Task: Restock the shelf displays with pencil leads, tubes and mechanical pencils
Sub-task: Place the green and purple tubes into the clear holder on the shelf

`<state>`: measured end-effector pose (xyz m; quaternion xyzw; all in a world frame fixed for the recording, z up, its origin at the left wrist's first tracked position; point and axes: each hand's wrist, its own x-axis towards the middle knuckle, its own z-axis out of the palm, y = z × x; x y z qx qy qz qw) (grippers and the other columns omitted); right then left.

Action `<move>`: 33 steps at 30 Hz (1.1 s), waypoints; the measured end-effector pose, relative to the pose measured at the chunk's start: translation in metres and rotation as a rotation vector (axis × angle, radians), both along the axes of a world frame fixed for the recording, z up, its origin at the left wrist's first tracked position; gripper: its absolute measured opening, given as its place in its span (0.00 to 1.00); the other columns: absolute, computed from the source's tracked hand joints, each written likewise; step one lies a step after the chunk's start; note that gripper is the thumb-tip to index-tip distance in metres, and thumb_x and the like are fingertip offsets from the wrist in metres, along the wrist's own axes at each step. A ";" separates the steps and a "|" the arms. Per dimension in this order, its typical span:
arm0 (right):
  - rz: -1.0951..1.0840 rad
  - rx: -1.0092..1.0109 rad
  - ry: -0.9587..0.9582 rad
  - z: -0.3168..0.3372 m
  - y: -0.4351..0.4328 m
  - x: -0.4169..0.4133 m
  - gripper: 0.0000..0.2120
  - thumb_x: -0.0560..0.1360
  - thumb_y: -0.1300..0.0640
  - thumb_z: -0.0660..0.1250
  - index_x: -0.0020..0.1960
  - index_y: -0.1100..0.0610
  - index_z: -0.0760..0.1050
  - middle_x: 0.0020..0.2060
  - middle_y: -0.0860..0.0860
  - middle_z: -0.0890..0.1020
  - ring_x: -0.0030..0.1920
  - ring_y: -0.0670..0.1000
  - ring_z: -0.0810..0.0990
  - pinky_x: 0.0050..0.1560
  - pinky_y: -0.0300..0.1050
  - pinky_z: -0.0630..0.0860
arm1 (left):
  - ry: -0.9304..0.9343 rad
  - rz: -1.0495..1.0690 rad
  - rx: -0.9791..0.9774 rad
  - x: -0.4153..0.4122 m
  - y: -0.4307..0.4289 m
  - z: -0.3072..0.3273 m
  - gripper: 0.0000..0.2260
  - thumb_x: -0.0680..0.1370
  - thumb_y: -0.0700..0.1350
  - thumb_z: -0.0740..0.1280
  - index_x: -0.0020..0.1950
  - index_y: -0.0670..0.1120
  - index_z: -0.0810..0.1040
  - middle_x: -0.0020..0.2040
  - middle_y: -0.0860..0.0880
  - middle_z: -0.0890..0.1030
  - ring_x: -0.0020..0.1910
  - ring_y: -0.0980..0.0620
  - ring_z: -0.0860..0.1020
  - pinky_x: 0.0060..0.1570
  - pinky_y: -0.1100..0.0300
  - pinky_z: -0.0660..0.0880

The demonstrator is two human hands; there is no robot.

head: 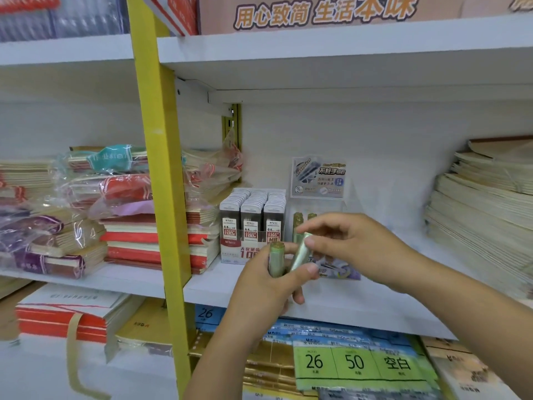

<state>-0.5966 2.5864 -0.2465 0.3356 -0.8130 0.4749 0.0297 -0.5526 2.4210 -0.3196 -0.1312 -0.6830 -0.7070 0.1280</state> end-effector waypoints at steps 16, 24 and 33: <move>0.003 0.260 0.184 0.000 0.004 0.003 0.07 0.72 0.54 0.73 0.47 0.44 0.81 0.42 0.39 0.83 0.43 0.38 0.81 0.42 0.34 0.76 | -0.029 0.067 0.094 0.000 -0.012 -0.006 0.06 0.78 0.47 0.71 0.52 0.57 0.83 0.29 0.55 0.72 0.27 0.56 0.66 0.26 0.66 0.66; -0.082 -0.025 0.164 0.035 -0.002 -0.038 0.19 0.80 0.64 0.61 0.62 0.42 0.71 0.55 0.57 0.77 0.46 0.49 0.85 0.57 0.57 0.78 | -0.161 0.110 0.055 -0.009 -0.026 -0.006 0.19 0.68 0.56 0.69 0.57 0.52 0.75 0.31 0.53 0.74 0.29 0.56 0.72 0.36 0.61 0.72; -0.294 0.136 0.233 0.040 -0.028 -0.110 0.15 0.74 0.63 0.68 0.56 0.51 0.69 0.45 0.58 0.81 0.48 0.60 0.82 0.51 0.54 0.78 | 0.045 0.204 -0.073 -0.016 -0.025 -0.012 0.04 0.83 0.50 0.62 0.55 0.56 0.75 0.49 0.53 0.84 0.49 0.59 0.82 0.50 0.59 0.81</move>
